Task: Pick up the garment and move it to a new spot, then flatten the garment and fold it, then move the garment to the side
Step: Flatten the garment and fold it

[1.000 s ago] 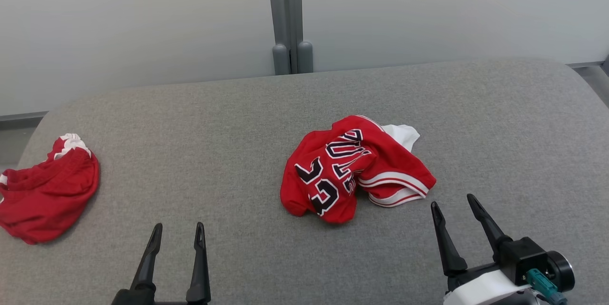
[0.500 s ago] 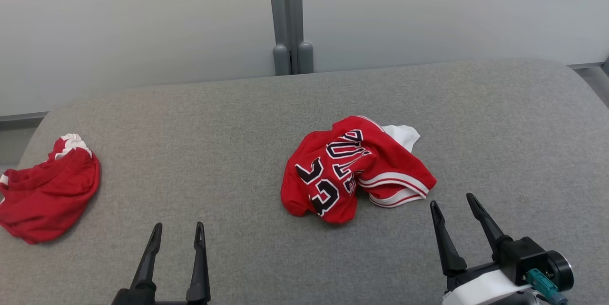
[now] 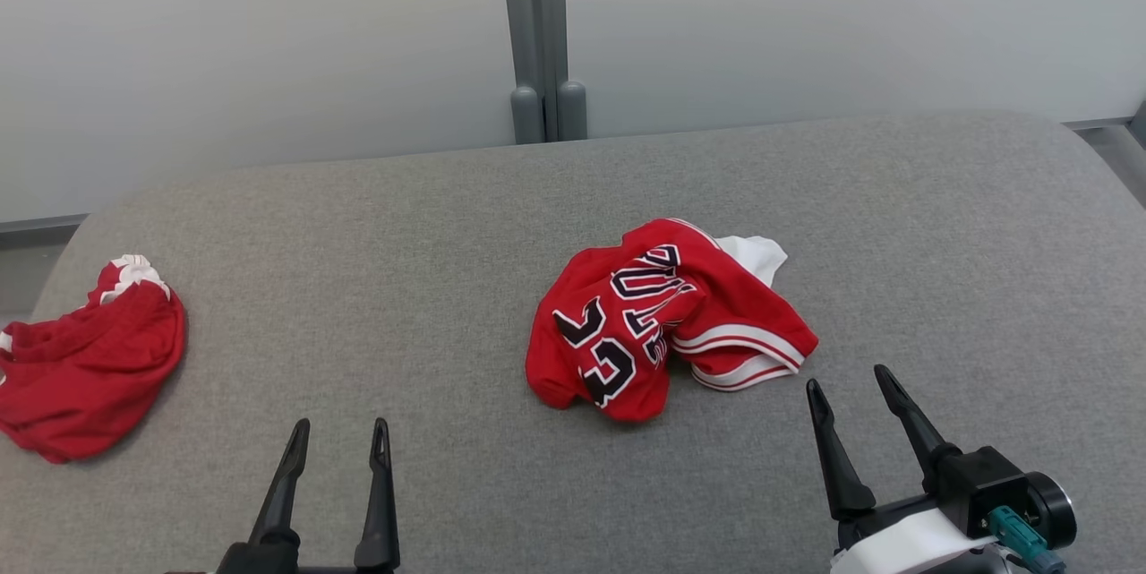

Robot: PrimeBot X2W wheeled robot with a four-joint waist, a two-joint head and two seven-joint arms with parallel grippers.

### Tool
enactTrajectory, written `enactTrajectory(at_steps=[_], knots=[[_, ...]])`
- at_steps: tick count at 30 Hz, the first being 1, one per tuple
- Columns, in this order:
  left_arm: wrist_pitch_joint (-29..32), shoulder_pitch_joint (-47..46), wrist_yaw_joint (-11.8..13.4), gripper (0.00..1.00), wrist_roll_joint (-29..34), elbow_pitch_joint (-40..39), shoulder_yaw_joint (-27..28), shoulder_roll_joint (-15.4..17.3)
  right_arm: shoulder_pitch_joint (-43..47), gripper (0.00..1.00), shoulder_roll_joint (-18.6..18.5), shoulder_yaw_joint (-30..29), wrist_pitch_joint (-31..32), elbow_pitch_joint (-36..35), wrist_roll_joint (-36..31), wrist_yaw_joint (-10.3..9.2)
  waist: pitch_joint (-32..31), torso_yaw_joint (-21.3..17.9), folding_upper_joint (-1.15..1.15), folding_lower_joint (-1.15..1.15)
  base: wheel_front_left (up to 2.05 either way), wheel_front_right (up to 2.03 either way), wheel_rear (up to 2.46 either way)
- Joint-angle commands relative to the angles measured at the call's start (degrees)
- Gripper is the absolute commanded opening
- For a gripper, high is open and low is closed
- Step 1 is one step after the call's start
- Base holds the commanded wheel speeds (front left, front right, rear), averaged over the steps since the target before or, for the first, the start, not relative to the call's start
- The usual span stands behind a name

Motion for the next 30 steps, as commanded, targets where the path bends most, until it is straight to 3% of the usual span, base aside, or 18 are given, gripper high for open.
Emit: enactTrajectory(at_steps=[1, 6, 12, 23, 30], knots=[[0.0, -0.6, -0.1, 1.00, 0.3, 0.0, -0.1, 0.0, -0.2, 1.00, -0.1, 0.0, 0.0, 0.1, 0.3, -0.08, 0.1, -0.1, 0.00, 0.00, 0.00, 0.00, 0.00], [0.0, -1.4, 0.3, 1.00, -1.8, 0.0, 1.1, 0.1, -0.4, 1.00, -0.1, -0.4, 0.0, -0.1, 0.3, -0.08, 0.6, -0.5, 0.00, 0.00, 0.00, 0.00, 0.00], [0.0, -3.1, -2.1, 1.00, 1.6, 0.2, -1.1, 0.0, -1.2, 1.00, -0.1, -0.4, 0.0, -0.2, 0.0, -0.08, 2.0, -2.1, 0.00, 0.00, 0.00, 0.00, 0.00], [0.0, -13.4, -7.1, 1.00, 4.5, 4.1, -14.9, 0.1, -4.1, 1.00, -0.1, -0.5, 0.0, -1.2, -0.6, -0.08, 8.1, -8.2, 0.00, 0.00, 0.00, 0.00, 0.00], [0.0, -24.2, -8.0, 1.00, 3.8, 12.4, -25.8, 1.8, -7.7, 1.00, -0.1, -1.2, 0.0, -2.4, 0.0, -0.08, 15.5, -12.0, 0.00, 0.00, 0.00, 0.00, 0.00]])
